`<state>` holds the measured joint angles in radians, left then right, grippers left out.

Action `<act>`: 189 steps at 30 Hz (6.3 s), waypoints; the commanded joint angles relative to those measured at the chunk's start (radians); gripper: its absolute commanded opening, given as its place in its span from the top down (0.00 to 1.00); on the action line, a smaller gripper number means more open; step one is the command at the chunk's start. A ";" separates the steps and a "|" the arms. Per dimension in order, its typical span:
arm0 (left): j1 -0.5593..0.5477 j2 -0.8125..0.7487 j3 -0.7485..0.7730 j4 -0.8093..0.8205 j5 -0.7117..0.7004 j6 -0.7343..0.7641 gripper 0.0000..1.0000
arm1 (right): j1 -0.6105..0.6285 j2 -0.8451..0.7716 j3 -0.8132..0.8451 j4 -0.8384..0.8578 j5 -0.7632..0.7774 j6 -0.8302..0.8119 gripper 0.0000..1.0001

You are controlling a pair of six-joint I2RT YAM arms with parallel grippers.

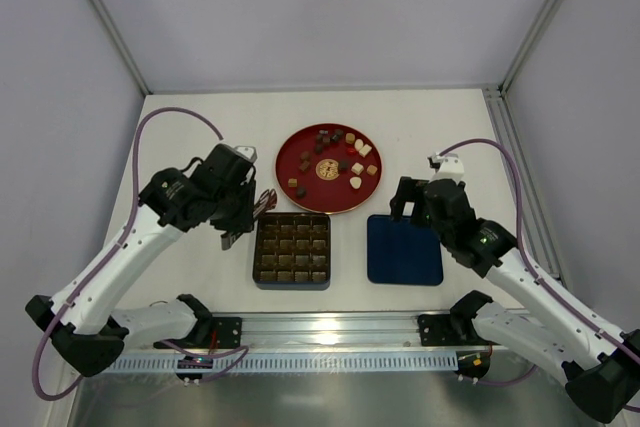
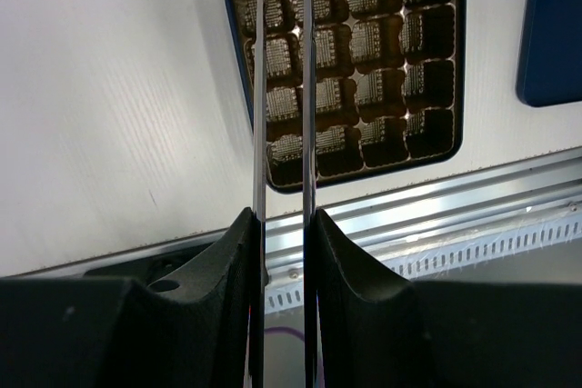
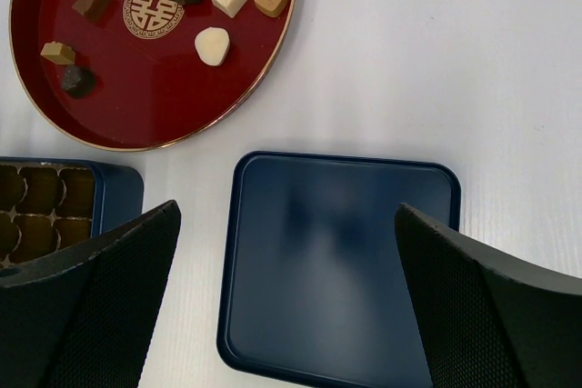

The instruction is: Pack the chocolate

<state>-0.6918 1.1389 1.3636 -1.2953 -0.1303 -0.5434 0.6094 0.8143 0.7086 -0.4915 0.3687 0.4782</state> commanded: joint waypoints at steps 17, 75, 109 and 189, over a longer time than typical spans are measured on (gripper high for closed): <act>-0.003 -0.103 -0.178 0.048 0.034 -0.041 0.72 | 0.004 -0.032 0.005 -0.004 0.049 0.025 0.00; -0.002 0.112 0.087 0.079 0.006 0.026 0.61 | 0.004 -0.046 -0.005 -0.001 0.030 0.033 0.00; 0.075 0.581 0.236 0.251 -0.051 0.132 0.58 | 0.004 -0.104 -0.027 -0.030 0.024 0.016 0.00; 0.089 0.637 0.301 0.226 -0.066 0.171 0.60 | 0.004 -0.112 -0.037 -0.042 0.041 0.017 0.00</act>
<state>-0.6079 1.8137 1.6600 -1.0668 -0.1837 -0.3843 0.6094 0.7147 0.6666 -0.5476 0.3908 0.4999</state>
